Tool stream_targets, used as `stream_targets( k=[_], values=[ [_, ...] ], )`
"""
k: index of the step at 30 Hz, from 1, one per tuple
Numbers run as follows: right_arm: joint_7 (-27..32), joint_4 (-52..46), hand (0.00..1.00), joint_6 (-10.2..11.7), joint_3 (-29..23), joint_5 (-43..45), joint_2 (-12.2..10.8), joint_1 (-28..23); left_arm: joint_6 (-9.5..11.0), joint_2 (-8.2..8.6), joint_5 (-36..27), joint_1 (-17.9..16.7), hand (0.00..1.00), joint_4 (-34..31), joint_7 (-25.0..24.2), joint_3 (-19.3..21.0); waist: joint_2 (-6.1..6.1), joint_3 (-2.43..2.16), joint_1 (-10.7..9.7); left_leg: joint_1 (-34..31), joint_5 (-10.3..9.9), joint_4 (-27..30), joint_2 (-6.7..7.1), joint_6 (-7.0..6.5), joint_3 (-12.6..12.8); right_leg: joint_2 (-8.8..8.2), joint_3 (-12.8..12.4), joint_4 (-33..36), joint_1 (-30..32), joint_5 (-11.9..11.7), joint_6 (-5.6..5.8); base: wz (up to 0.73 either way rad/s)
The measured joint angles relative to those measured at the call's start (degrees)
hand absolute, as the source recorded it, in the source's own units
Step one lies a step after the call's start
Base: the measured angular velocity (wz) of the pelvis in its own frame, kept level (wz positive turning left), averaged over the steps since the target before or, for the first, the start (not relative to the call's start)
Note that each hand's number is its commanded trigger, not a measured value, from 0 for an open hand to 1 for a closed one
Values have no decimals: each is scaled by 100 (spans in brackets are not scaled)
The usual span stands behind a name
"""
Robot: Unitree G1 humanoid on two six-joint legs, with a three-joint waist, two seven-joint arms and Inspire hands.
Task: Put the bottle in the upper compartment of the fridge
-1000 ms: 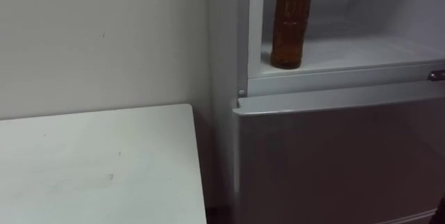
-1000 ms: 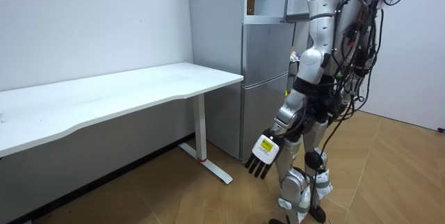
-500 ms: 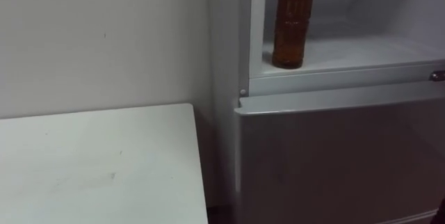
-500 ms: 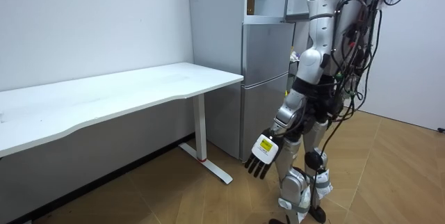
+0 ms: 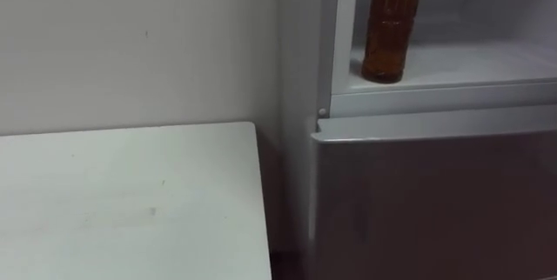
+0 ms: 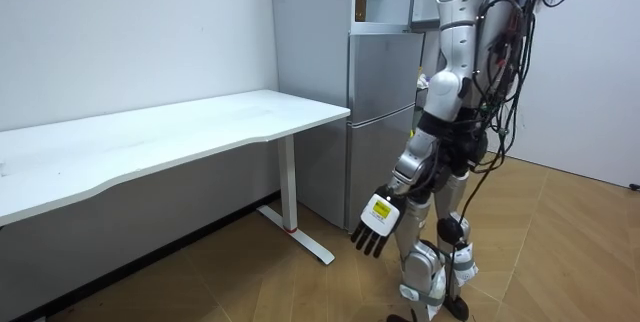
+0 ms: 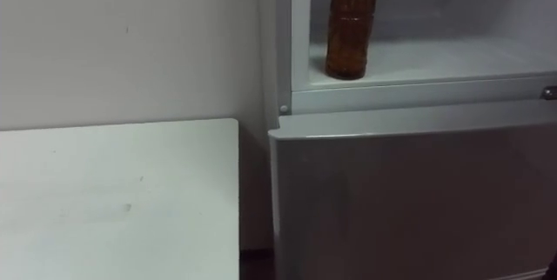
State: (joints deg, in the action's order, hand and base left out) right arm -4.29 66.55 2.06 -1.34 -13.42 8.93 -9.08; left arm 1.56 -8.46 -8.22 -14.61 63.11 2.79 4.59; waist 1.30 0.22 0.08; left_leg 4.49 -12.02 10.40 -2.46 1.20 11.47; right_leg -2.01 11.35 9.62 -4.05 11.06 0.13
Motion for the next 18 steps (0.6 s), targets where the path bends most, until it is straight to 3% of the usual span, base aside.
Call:
stream_targets(
  k=[6,9,18],
  values=[
    [132,11,0,-23,-314,31,29,-112,-4,-196,1,-56,0,6,-23,155,221,16,-14,14,0,-1,7,0,-49,1,-36,14,3,3,3,0],
    [308,-139,0,-63,-674,28,125,-144,-34,-204,2,-37,0,62,-70,262,272,16,-104,22,-21,-1,5,-29,-28,4,-40,29,5,2,3,-1],
    [763,-1144,0,-58,-1538,221,485,-286,-71,-270,128,9,0,83,-237,817,234,9,-312,82,-36,-12,1,-51,63,1,-125,115,35,-3,11,-4]
  ],
)
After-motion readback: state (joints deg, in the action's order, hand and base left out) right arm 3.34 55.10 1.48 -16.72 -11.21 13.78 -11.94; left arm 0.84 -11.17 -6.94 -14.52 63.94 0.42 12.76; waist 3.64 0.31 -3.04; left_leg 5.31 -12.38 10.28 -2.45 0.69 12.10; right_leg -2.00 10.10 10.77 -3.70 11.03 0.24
